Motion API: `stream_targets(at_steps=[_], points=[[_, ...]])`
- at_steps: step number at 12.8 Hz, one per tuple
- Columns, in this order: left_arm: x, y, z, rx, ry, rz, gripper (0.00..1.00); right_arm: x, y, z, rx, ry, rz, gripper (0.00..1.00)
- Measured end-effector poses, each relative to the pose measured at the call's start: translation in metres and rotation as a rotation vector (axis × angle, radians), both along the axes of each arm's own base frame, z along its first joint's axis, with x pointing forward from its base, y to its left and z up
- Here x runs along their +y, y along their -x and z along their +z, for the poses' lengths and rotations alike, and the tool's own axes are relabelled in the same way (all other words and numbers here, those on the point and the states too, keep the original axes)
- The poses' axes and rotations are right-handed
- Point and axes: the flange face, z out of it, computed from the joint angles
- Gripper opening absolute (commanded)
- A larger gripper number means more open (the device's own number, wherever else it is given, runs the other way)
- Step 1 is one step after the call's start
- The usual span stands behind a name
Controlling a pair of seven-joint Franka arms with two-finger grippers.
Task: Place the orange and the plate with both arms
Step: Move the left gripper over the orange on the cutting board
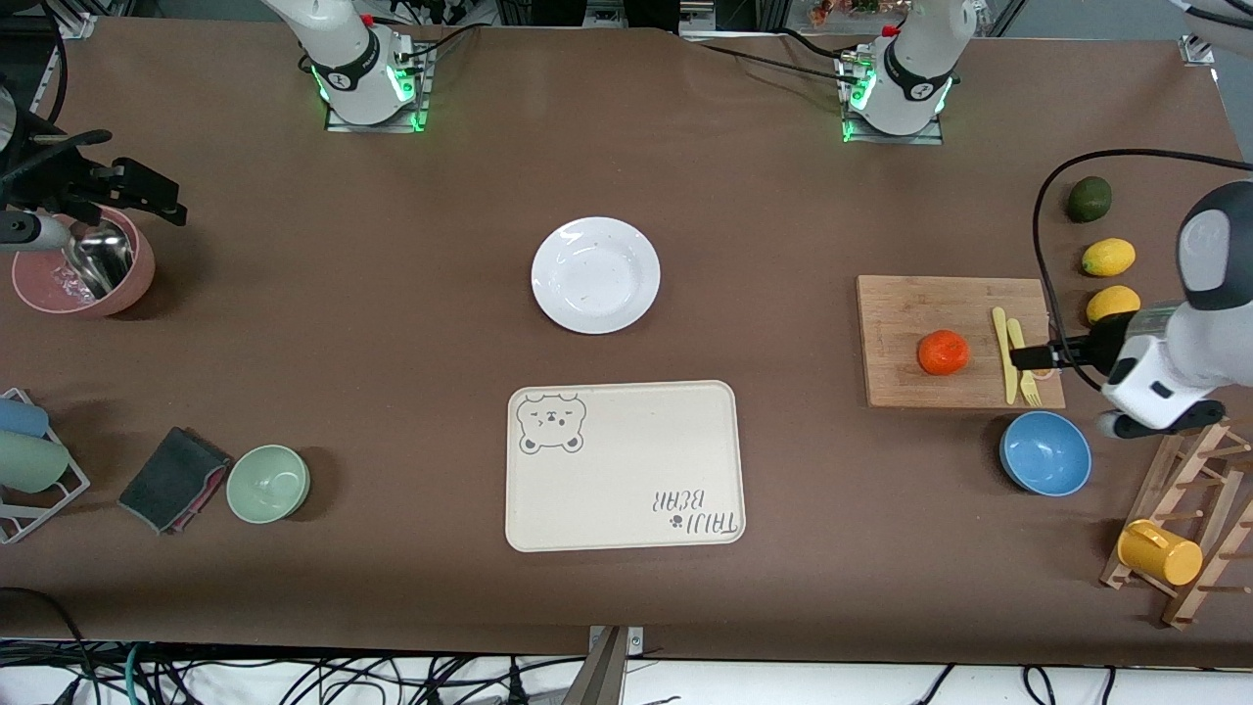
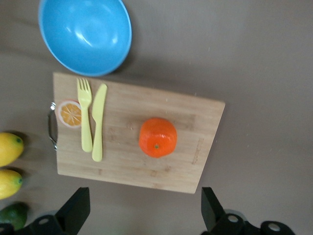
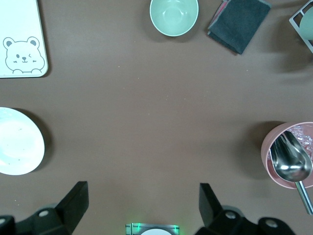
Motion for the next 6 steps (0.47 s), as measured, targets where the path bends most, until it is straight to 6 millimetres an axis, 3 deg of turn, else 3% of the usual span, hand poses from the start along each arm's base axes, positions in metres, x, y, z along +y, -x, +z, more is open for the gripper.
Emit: stream_targets(at_steps=[3, 6], points=[[-0.019, 0.009, -0.058, 0.034, 0.014, -0.029, 1.00, 0.000, 0.000, 0.000, 0.000, 0.000, 0.000, 1.00], [-0.037, 0.023, -0.091, -0.101, -0.005, -0.064, 1.00, 0.000, 0.000, 0.000, 0.000, 0.000, 0.000, 1.00]])
